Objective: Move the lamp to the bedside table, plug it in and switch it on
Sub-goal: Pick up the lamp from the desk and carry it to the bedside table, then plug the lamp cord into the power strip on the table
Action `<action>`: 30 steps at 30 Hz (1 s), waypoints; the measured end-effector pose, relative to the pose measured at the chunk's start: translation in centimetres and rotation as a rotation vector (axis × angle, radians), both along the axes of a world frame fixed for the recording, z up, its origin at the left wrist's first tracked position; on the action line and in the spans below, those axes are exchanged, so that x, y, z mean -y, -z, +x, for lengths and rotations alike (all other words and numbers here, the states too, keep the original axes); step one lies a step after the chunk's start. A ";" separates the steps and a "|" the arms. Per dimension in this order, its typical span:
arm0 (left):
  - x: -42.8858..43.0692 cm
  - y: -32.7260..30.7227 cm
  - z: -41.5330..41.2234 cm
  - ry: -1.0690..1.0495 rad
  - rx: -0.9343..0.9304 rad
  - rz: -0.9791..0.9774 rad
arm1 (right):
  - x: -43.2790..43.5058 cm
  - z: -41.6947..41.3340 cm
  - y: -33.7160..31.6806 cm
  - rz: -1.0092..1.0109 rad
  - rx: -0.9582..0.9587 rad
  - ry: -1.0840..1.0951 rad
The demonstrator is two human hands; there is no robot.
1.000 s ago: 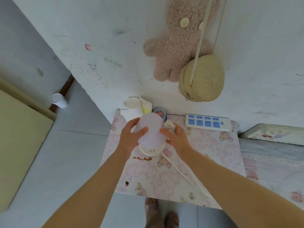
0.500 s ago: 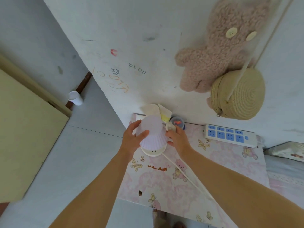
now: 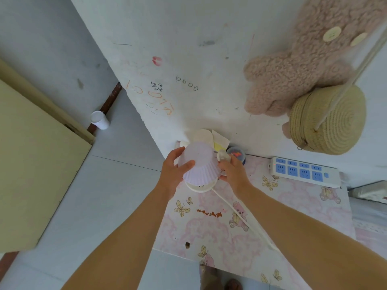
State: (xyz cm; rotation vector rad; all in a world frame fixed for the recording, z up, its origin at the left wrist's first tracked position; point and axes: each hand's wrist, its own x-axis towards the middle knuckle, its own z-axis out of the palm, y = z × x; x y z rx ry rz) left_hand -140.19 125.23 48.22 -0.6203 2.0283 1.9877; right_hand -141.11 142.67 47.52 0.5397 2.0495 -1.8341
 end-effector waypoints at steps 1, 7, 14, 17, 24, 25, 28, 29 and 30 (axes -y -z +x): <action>0.0 -0.1 0.0 -0.003 0.002 -0.032 | -0.1 0.2 -0.1 0.037 -0.021 -0.011; -0.4 -1.3 0.1 0.000 -0.038 -0.173 | -1.5 2.1 0.1 0.249 -0.069 -0.028; -2.3 -3.6 1.4 -0.040 -0.340 -0.675 | -4.8 5.3 0.3 0.365 -0.102 0.024; -4.3 -4.1 2.0 0.075 -0.448 -0.723 | -6.4 6.2 -0.1 0.377 -0.105 0.079; -10.9 -3.1 3.5 0.519 -0.373 -0.610 | -9.7 8.5 -0.6 0.344 -0.097 0.184; -11.7 -2.8 3.7 0.562 -0.327 -0.582 | -9.9 8.7 -0.6 0.329 -0.099 0.193; -15.1 -2.2 4.2 0.646 -0.202 -0.504 | -11.4 9.5 -0.7 0.289 -0.087 0.236; -16.3 -2.0 4.3 0.653 -0.177 -0.488 | -12.0 9.7 -0.6 0.280 -0.088 0.250; -17.6 -2.0 4.4 0.653 -0.161 -0.479 | -12.9 9.9 -0.4 0.280 -0.092 0.263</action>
